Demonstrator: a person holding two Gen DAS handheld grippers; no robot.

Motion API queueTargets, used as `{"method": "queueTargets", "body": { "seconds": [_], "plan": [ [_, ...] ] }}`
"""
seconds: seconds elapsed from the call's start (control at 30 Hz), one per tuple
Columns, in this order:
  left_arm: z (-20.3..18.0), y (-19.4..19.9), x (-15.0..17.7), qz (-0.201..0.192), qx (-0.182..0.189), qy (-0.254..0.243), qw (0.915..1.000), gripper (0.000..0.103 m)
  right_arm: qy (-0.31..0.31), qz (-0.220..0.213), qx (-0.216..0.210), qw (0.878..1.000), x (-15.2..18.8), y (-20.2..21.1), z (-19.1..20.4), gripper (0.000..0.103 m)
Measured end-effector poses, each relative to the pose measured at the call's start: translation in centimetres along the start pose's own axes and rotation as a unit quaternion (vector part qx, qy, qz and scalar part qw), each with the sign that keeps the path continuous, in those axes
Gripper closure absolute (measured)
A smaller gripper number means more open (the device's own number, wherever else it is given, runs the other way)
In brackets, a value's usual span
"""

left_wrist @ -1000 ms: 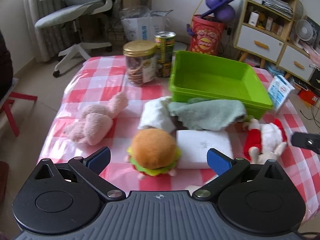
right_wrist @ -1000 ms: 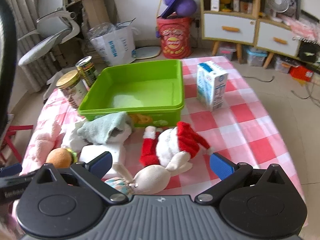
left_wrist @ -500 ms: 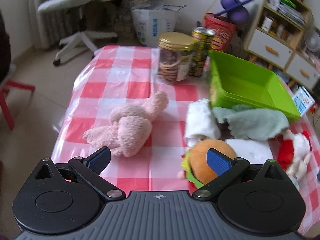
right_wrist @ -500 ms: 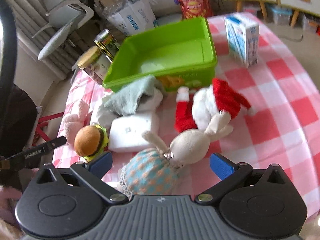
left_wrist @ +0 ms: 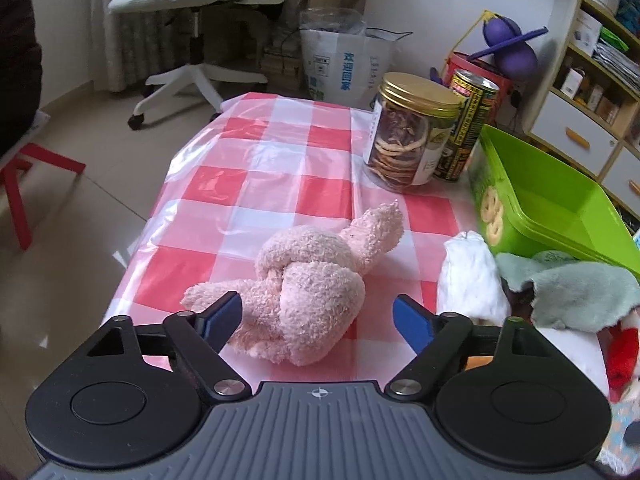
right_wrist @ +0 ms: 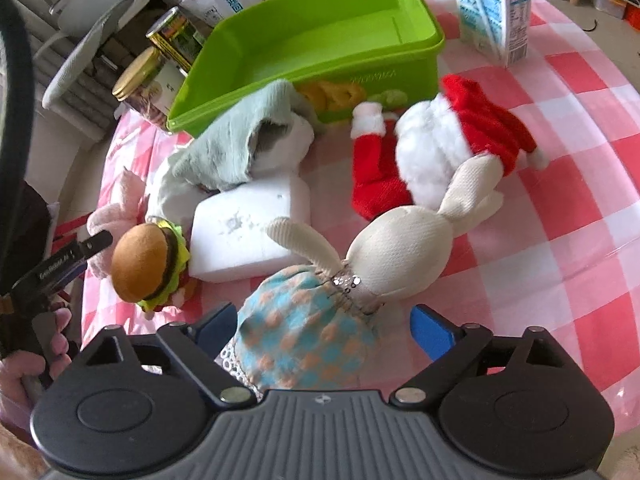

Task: Organize soft objects
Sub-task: 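Grasp the pink plush bunny with the left tool while the right tool grasps the rabbit doll, then carry both plush toys into the green bin and open both tools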

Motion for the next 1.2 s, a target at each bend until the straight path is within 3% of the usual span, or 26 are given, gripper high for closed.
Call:
{"method": "queueTargets", "body": {
  "seconds": [0.1,0.23,0.33,0.47,0.87,1.2],
  "plan": [
    [-0.4,-0.8,0.2,0.004,-0.007,0.002,1.0,0.03,-0.008,0.004,0.009,1.0,0.0,-0.6,-0.2,0.025],
    [-0.4,-1.6,0.3,0.014,-0.017,0.016,0.9996,0.039,-0.023,0.012,0.025,0.999,-0.1,-1.3,-0.6,0.045],
    [-0.5,-1.5,0.3,0.008,-0.021,0.02,0.9996,0.047,-0.039,0.014,0.001,0.999,-0.1,-1.2,-1.1,0.061],
    [-0.7,-1.1,0.2,0.003,-0.022,0.016,0.9996,0.053,-0.037,0.005,-0.005,0.999,0.0,-0.8,-1.3,0.067],
    [-1.5,1.0,0.0,0.021,0.009,0.025,0.9994,0.057,-0.038,-0.039,-0.029,0.998,-0.2,2.3,-1.1,0.074],
    [-2.3,4.8,-0.9,0.0,0.043,0.029,0.9987,0.057,-0.031,-0.086,-0.078,0.993,-1.0,6.3,-0.1,0.074]
  ]
}}
Point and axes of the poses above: each gripper's, at about its wrist camera, not at the fingertips, and y roughly against the way its jaws point, z to its left, x to its underside, the point moved 2 cm from there along -y, roughly the way its jaws point, and after that the axes turned 9 degrees about -x, right-handed, at the moved point
